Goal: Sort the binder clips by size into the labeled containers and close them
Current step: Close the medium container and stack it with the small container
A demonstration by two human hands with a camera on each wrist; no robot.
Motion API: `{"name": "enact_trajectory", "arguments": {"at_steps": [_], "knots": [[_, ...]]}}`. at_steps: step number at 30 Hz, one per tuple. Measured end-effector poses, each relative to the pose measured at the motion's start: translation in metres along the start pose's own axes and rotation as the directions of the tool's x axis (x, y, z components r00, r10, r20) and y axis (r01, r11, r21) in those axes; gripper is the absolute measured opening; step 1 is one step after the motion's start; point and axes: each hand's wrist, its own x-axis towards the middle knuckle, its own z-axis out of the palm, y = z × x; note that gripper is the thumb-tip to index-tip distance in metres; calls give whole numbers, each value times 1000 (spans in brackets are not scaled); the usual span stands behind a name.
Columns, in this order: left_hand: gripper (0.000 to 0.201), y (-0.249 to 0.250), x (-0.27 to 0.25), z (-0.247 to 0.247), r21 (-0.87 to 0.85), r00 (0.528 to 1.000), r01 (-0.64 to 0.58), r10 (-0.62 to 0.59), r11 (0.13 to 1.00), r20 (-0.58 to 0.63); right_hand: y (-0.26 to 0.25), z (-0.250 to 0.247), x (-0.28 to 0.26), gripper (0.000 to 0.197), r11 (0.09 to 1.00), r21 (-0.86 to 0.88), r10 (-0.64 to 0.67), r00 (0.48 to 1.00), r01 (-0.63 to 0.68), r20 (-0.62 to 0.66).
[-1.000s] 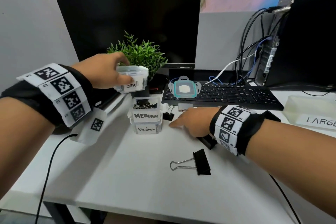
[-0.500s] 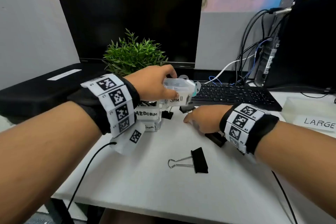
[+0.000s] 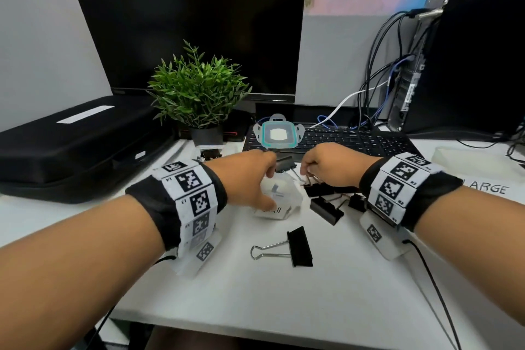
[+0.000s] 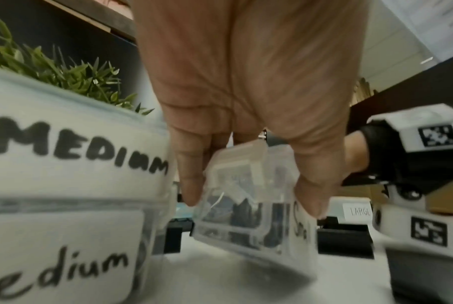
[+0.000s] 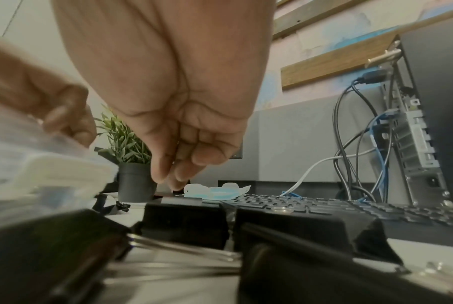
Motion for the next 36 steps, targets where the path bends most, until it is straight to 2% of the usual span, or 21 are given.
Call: {"name": "enact_trajectory", "arguments": {"at_steps": [4,8,13,15,19,21,23,25,26,32,36], "knots": [[52,0,0,11,43,1000,23,-23,999,-1,-3,5,1,29,977,213,8,1000,-8,-1],[55,-4,1,14,24,1000,23,-23,999,12,-8,7,1,33,977,209,30,997,-45,73],[29,-18,4,12,-86,999,42,-44,995,-17,-10,7,2,27,962,256,67,992,-93,107],[27,-20,4,11,-77,997,60,-63,995,-40,-10,7,3,29,949,292,84,988,-120,133],[24,-12,2,7,52,980,168,-162,984,-115,-12,8,2,34,932,337,75,981,-134,181],[21,-8,0,7,77,970,239,-234,968,-67,-13,8,2,27,909,390,66,976,-145,209],[23,-7,2,10,-95,948,316,-310,944,77,-16,8,1,25,873,458,60,969,-168,241],[30,-7,4,13,-293,923,374,-323,880,209,-16,8,1,30,858,480,62,965,-182,255],[32,-7,5,14,-355,918,386,-317,852,237,-15,9,1,32,860,476,66,964,-185,257],[36,-8,3,10,-585,900,434,-293,685,324,-14,13,5,32,842,495,104,965,-215,242],[32,-9,7,12,-618,898,438,-288,653,333,-15,12,3,32,813,535,108,962,-231,253]]}}
